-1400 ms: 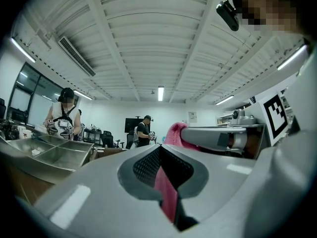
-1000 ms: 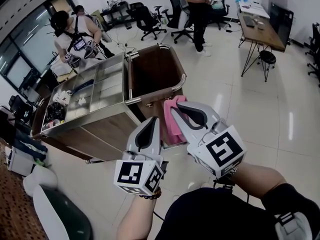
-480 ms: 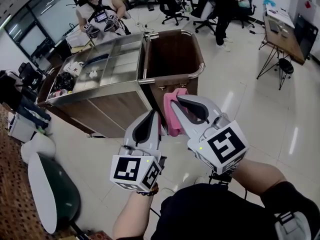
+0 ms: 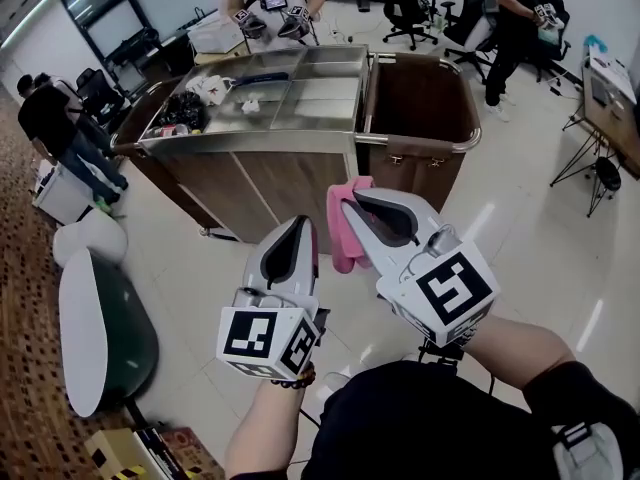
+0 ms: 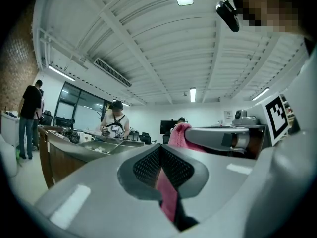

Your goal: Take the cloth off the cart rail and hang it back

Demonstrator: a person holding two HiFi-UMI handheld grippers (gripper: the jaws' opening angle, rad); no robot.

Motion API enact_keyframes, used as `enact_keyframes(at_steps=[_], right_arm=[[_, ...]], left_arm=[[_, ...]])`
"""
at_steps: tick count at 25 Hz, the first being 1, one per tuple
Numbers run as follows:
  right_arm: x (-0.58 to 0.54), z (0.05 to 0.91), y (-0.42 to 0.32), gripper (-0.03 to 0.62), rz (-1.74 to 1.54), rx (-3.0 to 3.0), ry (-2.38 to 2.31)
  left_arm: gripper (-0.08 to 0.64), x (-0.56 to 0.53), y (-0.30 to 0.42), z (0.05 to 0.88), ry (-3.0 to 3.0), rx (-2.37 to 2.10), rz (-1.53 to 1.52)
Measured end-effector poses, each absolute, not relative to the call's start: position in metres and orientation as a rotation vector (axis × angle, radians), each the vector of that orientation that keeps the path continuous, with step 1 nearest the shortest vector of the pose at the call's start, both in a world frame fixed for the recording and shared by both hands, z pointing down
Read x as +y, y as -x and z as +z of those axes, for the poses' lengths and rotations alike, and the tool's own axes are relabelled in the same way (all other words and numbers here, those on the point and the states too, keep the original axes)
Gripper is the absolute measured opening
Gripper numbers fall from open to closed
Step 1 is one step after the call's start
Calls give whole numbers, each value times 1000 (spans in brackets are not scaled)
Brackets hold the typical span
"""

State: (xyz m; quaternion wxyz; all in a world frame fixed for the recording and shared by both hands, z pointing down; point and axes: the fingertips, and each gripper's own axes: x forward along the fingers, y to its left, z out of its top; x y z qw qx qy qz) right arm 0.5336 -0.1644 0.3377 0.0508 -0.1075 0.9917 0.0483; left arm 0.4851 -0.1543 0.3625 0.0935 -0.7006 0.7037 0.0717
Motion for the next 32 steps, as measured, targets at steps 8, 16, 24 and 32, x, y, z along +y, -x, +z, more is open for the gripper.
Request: enact_keyframes(at_steps=[8, 16, 24, 32], right_arm=[[-87, 326, -438, 18, 168, 3030, 169], [-11, 335, -363, 18, 203, 3033, -2], [18, 348, -305, 18, 205, 3031, -183], [28, 359, -226, 18, 178, 3009, -326]], left_arm=[[5, -72, -390, 357, 1965, 2198, 224], [5, 10, -321, 362, 1832, 2277, 215], [5, 46, -271, 376, 1682, 2381, 214], [5, 67, -193, 393, 1555, 2480, 186]])
